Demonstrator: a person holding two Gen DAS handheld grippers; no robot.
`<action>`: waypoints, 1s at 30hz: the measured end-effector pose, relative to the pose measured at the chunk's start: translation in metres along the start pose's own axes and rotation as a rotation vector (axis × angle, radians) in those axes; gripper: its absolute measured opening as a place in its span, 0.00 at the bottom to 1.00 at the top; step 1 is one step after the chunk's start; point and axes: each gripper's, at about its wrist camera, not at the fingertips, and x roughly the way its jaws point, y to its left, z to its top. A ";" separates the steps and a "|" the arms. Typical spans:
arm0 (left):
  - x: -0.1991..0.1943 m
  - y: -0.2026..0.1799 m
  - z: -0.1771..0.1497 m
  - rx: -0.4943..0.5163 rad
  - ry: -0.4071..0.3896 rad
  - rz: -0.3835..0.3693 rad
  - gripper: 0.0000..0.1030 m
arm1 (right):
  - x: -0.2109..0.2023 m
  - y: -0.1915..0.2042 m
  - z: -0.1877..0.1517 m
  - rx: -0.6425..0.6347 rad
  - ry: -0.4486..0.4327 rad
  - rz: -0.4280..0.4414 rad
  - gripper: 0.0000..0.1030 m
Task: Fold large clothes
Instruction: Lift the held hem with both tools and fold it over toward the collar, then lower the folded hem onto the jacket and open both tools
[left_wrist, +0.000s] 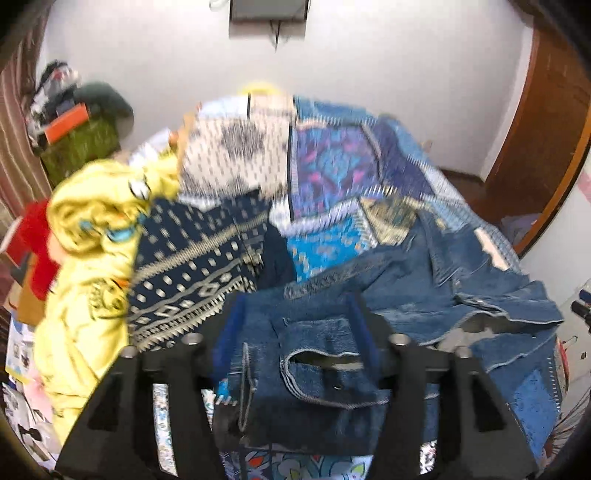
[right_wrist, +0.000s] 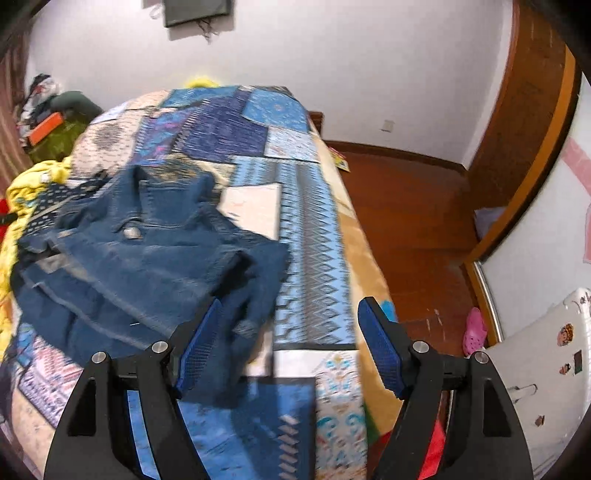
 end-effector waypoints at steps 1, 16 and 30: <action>-0.010 -0.002 -0.003 0.012 -0.014 -0.007 0.61 | -0.003 0.008 -0.001 -0.012 -0.008 0.016 0.71; 0.024 -0.060 -0.087 0.125 0.212 -0.092 0.66 | 0.025 0.113 -0.027 -0.134 0.081 0.194 0.71; 0.082 -0.046 -0.045 0.129 0.190 0.039 0.70 | 0.080 0.130 0.015 -0.202 0.151 0.099 0.71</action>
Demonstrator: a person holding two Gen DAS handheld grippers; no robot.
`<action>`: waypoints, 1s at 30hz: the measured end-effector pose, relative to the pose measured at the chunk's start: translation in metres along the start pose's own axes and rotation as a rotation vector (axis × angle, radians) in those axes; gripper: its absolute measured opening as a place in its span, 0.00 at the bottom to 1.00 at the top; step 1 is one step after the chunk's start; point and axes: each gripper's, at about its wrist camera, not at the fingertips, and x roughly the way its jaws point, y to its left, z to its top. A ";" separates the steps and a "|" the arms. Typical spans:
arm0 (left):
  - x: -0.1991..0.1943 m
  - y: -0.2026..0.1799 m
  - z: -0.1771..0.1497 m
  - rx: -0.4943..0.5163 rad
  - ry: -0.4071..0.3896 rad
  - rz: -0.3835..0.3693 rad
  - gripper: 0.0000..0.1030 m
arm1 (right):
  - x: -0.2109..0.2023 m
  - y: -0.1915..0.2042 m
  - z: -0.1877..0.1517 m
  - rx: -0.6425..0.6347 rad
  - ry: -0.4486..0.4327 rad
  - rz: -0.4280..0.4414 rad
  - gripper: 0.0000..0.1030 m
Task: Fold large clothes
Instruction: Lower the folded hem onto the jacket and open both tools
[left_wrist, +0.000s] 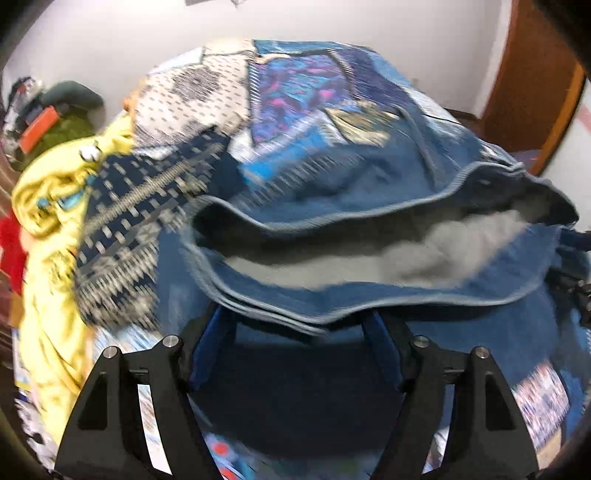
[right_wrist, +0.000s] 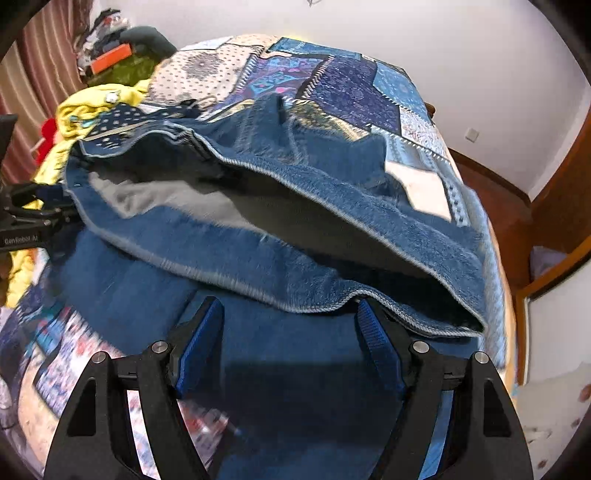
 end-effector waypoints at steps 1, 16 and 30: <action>0.002 0.006 0.009 -0.006 -0.005 0.004 0.70 | 0.003 -0.005 0.009 0.010 0.001 -0.009 0.71; -0.062 0.053 0.076 -0.083 -0.215 0.098 0.70 | -0.076 -0.023 0.059 0.104 -0.277 -0.096 0.71; -0.030 0.041 -0.009 0.027 -0.011 0.048 0.71 | -0.013 0.068 0.022 -0.089 -0.065 0.104 0.71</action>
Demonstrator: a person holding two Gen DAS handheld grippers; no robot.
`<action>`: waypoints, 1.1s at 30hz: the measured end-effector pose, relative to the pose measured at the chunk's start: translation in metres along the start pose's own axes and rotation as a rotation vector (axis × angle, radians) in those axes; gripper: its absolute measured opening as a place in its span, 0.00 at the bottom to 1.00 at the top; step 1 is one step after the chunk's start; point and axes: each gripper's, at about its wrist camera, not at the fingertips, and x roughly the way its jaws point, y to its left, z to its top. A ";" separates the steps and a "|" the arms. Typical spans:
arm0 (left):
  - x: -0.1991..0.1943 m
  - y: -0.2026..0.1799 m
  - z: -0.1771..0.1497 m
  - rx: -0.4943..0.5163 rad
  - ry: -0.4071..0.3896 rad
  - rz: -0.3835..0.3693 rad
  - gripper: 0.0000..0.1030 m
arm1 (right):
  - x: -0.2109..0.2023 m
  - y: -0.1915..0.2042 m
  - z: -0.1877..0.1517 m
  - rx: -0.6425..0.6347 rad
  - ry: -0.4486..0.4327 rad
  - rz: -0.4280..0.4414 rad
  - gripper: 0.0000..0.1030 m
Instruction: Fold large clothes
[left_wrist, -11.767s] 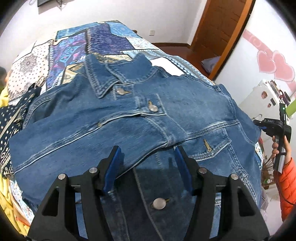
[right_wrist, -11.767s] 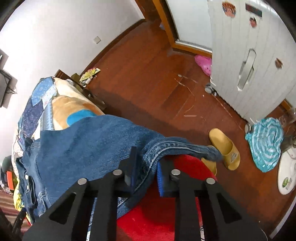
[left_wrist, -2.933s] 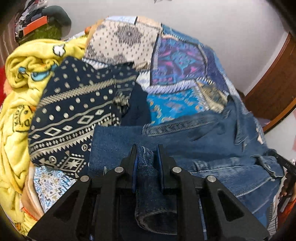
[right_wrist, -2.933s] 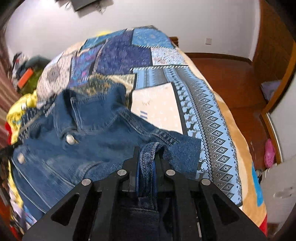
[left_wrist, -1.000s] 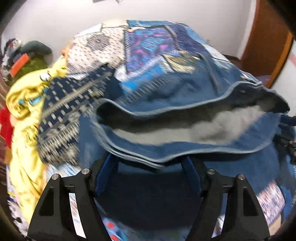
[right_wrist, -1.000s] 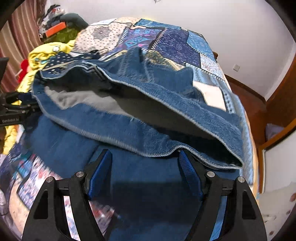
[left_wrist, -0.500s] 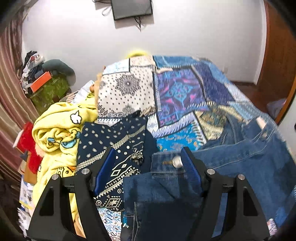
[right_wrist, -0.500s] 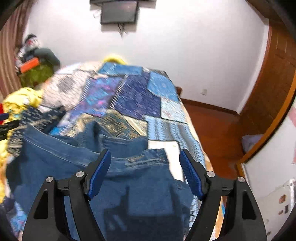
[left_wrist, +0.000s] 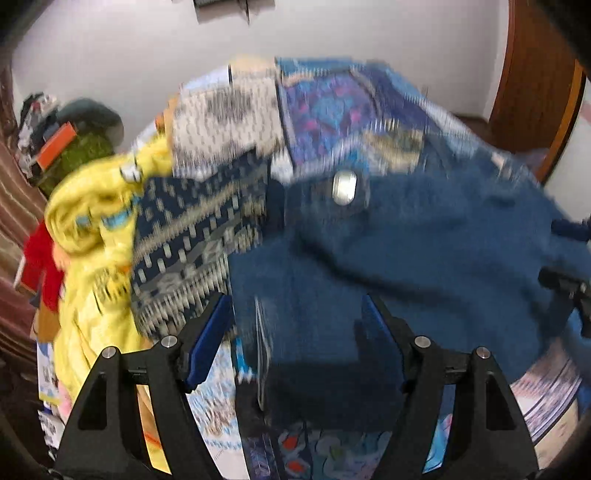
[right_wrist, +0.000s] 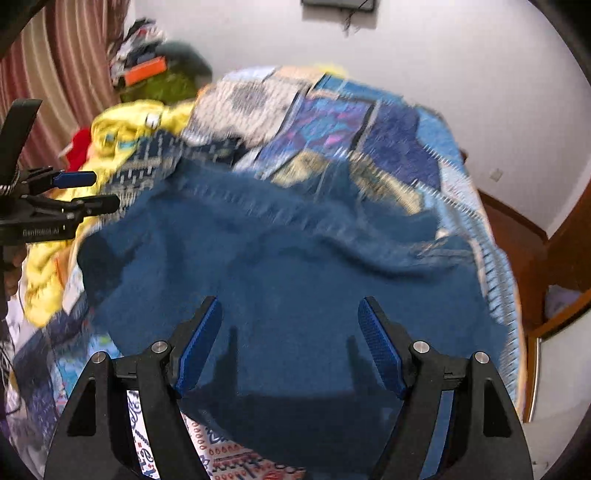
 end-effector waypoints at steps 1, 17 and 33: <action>0.011 0.003 -0.009 -0.013 0.038 -0.002 0.71 | 0.008 -0.002 -0.003 0.002 0.024 -0.011 0.71; 0.017 0.048 -0.070 -0.165 0.032 0.020 0.82 | -0.001 -0.127 -0.065 0.211 0.082 -0.298 0.71; -0.016 0.066 -0.107 -0.254 0.002 0.099 0.82 | -0.053 -0.167 -0.115 0.403 0.049 -0.247 0.80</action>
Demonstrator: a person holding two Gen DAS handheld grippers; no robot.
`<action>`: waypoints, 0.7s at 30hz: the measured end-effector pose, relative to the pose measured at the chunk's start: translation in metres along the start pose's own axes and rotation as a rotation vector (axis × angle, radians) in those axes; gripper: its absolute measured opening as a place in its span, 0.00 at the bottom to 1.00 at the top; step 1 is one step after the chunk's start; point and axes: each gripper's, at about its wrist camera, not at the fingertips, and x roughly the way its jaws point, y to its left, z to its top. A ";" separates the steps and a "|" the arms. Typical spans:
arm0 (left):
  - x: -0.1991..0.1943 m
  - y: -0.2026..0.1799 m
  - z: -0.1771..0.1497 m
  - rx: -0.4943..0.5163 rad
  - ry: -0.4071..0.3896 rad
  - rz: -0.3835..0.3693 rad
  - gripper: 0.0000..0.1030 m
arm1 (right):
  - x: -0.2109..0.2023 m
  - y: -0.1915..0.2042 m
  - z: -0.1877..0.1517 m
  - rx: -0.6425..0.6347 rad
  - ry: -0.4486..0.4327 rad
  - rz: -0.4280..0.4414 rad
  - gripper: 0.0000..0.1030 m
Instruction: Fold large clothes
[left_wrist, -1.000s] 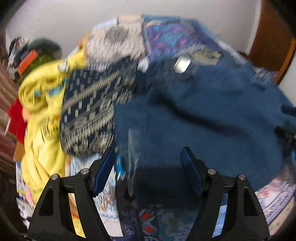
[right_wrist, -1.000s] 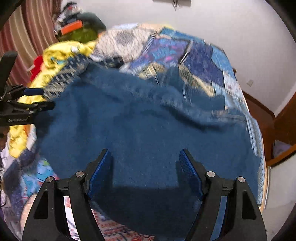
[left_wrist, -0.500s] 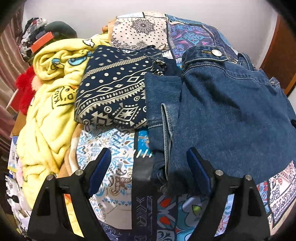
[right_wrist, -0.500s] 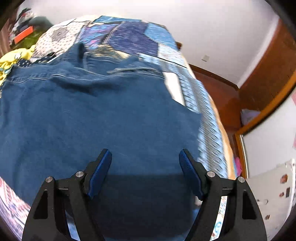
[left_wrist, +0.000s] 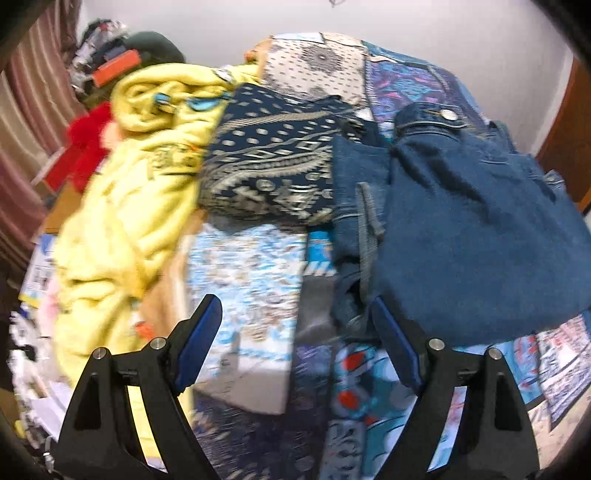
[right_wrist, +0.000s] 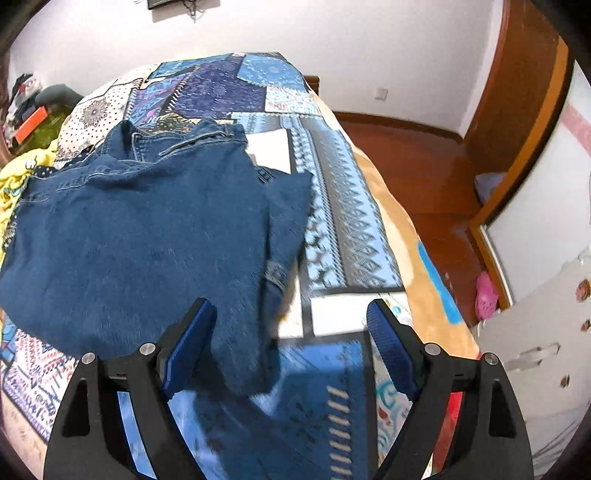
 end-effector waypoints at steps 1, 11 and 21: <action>-0.004 0.002 -0.001 0.007 -0.007 0.017 0.82 | -0.002 -0.002 0.000 0.001 0.003 -0.010 0.80; -0.045 -0.002 0.000 -0.114 -0.057 -0.187 0.82 | -0.030 0.035 0.006 -0.140 -0.070 -0.086 0.80; -0.035 -0.050 -0.011 -0.150 0.018 -0.414 0.82 | -0.036 0.109 0.025 -0.220 -0.130 0.100 0.80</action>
